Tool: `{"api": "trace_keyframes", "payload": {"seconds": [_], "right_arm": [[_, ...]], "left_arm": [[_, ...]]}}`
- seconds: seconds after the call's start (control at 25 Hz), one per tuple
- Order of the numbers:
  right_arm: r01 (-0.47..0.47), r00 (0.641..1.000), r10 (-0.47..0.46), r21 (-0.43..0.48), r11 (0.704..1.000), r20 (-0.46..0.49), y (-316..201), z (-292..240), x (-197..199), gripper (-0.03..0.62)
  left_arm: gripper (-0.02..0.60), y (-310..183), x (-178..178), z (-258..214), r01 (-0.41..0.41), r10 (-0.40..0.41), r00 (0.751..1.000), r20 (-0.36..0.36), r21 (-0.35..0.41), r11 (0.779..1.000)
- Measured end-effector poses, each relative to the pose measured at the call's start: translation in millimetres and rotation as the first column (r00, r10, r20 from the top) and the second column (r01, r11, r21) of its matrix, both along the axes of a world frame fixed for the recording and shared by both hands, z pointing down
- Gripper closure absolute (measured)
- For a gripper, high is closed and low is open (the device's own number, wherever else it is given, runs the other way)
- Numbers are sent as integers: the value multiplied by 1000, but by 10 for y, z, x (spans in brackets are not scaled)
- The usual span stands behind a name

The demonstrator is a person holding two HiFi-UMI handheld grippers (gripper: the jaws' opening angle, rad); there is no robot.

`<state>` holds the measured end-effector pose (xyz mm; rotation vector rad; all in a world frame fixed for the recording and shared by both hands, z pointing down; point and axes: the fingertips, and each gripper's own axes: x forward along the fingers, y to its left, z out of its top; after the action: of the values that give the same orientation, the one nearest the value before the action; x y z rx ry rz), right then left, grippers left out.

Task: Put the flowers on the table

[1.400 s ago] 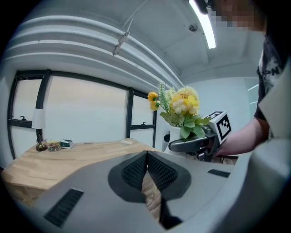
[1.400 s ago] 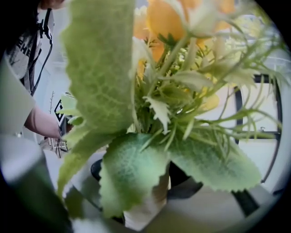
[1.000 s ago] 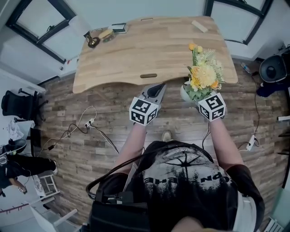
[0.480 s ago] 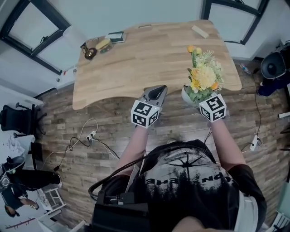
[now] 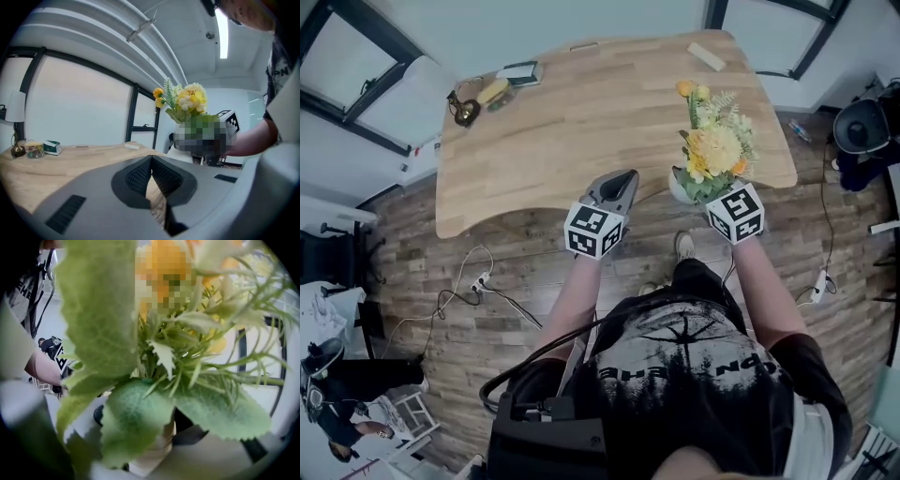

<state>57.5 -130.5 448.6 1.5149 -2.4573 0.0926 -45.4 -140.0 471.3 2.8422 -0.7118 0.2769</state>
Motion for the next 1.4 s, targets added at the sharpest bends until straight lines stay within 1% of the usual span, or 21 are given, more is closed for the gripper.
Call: {"api": "trace_keyframes", "payload": {"seconds": [0.2,0.48,0.64,0.88,1.0,1.16,1.4], "right_arm": [[24,1000,-24,-24,999,14,-332,148,185,342],[111,993,-110,-45,993,36,-974,203,509,342],[154,988,-152,-56,986,39,-1322,272,733,342],[211,977,-208,-71,975,45,-1771,358,1016,342],[242,970,-240,-71,968,41,-1947,370,1100,342],[275,961,-273,-68,959,36,-2156,403,1155,342],[301,953,-299,-61,952,35,-2463,415,1077,342]], "left_arm": [[568,-302,170,131,26,-26,1000,18,-22,999],[568,-868,475,157,98,-96,994,47,-40,994],[568,-1222,655,165,148,-145,988,54,-42,988],[568,-1624,908,226,200,-197,978,69,-46,979],[568,-1766,992,246,220,-216,973,84,-43,974],[568,-1878,1055,290,246,-242,966,87,-50,968],[568,-1986,1076,408,234,-226,965,133,-52,971]]}}
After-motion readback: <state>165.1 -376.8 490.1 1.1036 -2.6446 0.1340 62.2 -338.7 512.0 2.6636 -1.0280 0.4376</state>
